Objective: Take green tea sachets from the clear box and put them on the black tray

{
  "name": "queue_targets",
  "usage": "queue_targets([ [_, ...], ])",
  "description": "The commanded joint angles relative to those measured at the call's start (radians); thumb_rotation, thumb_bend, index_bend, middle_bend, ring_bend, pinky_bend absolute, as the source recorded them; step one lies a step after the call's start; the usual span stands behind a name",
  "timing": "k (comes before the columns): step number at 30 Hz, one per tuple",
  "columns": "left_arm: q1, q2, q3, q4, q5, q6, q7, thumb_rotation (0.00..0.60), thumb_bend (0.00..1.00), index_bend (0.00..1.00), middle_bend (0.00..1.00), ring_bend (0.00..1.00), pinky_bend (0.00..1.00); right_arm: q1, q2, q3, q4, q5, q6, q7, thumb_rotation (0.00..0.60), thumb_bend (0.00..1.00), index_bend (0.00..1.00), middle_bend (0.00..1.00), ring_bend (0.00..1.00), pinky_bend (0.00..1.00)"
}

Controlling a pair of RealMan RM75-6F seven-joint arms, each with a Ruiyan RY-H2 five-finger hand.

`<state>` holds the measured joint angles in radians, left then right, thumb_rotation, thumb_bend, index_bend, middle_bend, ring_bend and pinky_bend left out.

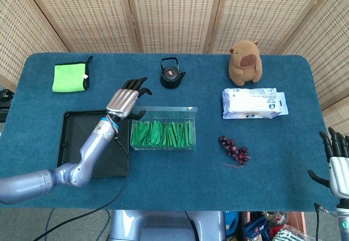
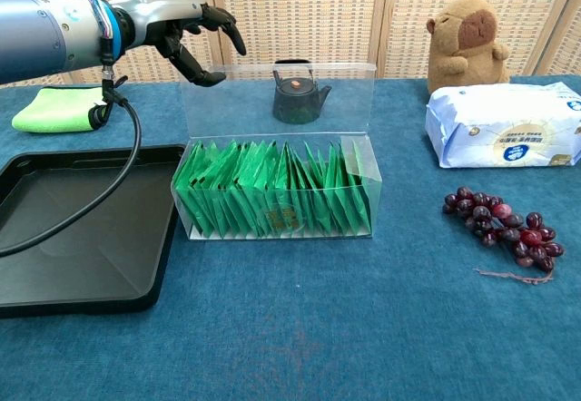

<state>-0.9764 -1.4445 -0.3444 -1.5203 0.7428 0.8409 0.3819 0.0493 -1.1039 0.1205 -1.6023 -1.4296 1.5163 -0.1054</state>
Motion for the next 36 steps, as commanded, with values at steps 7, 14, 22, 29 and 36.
queue_targets([
  [7,-0.017,0.013,0.028,0.027,-0.063,-0.042,-0.024,0.6,0.43,0.28,0.0,0.0,0.0,0.004,-0.003,-0.003,-0.001,0.008,-0.011,-0.012,0.6,0.0,0.0,0.0,0.0,0.0],
  [14,-0.027,0.031,0.04,0.039,-0.109,-0.086,-0.053,0.6,0.44,0.31,0.0,0.0,0.0,0.007,-0.005,-0.003,0.0,0.011,-0.014,-0.017,0.6,0.0,0.0,0.0,0.0,0.0],
  [22,-0.063,0.085,0.078,0.005,-0.181,-0.167,-0.053,0.6,0.53,0.48,0.0,0.0,0.0,0.009,-0.006,-0.005,-0.003,0.012,-0.018,-0.021,0.6,0.0,0.0,0.0,0.0,0.0],
  [29,-0.101,0.101,0.111,-0.012,-0.251,-0.154,-0.039,0.6,0.55,0.52,0.0,0.0,0.0,0.009,-0.005,-0.008,-0.005,0.01,-0.018,-0.022,0.6,0.0,0.0,0.0,0.0,0.0],
  [36,-0.128,0.106,0.131,-0.006,-0.301,-0.16,-0.05,0.6,0.56,0.52,0.0,0.0,0.0,0.011,-0.007,-0.01,-0.005,0.009,-0.021,-0.026,0.6,0.0,0.0,0.0,0.0,0.0],
])
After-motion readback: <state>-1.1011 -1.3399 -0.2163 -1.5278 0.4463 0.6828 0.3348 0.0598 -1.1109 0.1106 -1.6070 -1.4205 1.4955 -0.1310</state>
